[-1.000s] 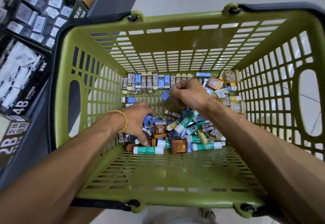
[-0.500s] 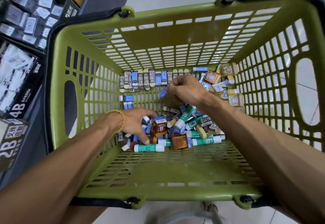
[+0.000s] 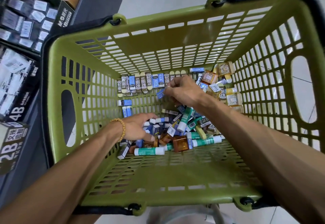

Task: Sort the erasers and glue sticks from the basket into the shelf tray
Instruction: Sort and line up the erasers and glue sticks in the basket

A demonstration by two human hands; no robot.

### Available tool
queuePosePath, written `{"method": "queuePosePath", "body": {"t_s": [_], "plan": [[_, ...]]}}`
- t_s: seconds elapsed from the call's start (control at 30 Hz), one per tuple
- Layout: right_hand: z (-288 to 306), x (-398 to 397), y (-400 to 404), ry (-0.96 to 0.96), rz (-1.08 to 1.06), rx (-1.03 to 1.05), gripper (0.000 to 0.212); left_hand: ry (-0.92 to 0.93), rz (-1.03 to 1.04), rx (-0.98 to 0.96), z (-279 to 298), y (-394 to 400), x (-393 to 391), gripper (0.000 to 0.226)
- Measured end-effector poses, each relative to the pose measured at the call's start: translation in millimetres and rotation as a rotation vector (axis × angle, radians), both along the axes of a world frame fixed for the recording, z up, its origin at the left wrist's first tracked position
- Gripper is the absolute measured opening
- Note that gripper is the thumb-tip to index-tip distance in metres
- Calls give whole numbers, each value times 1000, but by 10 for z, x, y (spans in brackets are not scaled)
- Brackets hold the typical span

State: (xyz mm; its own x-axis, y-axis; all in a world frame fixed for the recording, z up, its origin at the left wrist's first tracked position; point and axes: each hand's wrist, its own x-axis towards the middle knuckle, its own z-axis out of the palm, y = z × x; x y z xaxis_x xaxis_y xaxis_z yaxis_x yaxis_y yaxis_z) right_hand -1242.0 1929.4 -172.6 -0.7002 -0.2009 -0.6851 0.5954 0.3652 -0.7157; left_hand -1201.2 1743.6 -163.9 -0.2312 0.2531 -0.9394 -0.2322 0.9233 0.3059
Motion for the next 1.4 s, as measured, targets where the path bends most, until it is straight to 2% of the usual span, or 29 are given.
{"method": "queuePosePath", "body": {"t_s": [0.13, 0.27, 0.4, 0.53, 0.83, 1.0, 1.07, 1.2, 1.27, 1.4], "plan": [[0, -9, -28, 11, 7, 20, 24, 61, 109, 5, -37, 23, 88, 72], [16, -10, -30, 16, 7, 27, 15, 100, 179, 47, -31, 95, 153, 75], [70, -3, -24, 3, -13, -3, 8, 79, 233, 95, -26, 99, 136, 45], [77, -6, 0, -2, -24, -4, 10, 125, 331, 183, -26, 78, 134, 26], [9, -20, 95, -7, -50, -43, 13, 133, 507, 203, -9, -37, 146, 25], [-90, -107, 56, 11, -82, -4, 13, 84, 756, 280, 63, -54, 118, 24], [-133, -174, 12, 55, -47, 35, 11, 80, 838, 311, 113, -67, 94, 24], [-231, -353, -115, 231, 162, 254, 6, 110, 998, 368, 191, -112, 73, 24], [-313, -411, -188, 301, 231, 372, 11, 139, 1067, 388, 215, -129, 73, 24], [-444, -379, -299, 436, 123, 434, 15, 145, 1178, 403, 236, -155, 49, 23]]}}
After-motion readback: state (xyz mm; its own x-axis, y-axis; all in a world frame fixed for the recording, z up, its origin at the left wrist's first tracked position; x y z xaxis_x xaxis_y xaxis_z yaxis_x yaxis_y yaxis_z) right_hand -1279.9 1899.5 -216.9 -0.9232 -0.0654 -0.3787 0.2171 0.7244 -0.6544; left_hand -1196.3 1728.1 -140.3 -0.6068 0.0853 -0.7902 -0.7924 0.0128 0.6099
